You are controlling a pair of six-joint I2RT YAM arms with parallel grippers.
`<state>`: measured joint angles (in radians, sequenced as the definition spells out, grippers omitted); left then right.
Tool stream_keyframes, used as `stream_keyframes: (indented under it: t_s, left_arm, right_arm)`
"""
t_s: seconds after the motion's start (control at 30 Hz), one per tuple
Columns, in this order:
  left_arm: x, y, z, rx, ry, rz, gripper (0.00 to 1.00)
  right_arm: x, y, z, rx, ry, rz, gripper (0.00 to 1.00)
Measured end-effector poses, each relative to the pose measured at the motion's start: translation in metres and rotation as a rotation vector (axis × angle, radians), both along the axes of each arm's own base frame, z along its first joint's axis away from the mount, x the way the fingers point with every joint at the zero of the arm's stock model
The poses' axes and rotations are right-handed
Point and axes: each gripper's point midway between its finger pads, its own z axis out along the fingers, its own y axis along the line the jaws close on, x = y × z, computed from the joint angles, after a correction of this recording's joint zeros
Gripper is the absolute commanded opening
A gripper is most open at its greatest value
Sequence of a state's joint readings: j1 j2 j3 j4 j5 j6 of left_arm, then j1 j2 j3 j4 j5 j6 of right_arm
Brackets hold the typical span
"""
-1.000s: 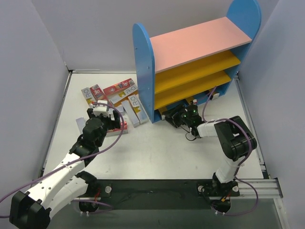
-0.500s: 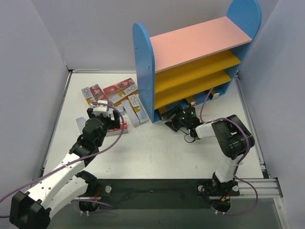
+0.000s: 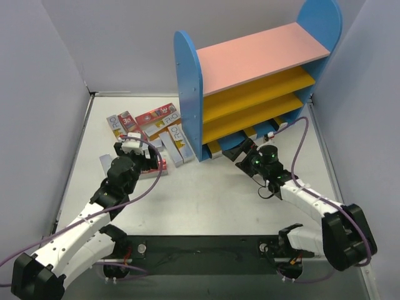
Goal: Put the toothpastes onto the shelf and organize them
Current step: Adjust the toothpaste on the shelf.
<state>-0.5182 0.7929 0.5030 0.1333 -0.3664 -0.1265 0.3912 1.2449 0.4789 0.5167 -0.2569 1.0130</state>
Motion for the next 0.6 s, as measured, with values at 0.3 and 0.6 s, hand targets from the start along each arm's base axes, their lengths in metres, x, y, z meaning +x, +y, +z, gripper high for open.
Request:
stream_keyframes:
  t_s: [0.3, 0.6]
  left_arm:
    - [-0.001, -0.007, -0.003, -0.021, 0.013, -0.014, 0.91]
    - [0.000, 0.009, -0.030, -0.070, 0.237, 0.110, 0.96]
  right_arm:
    - [-0.045, -0.067, 0.036, -0.324, -0.108, -0.046, 1.00]
    - [-0.077, -0.092, 0.026, -0.477, -0.071, 0.012, 1.00]
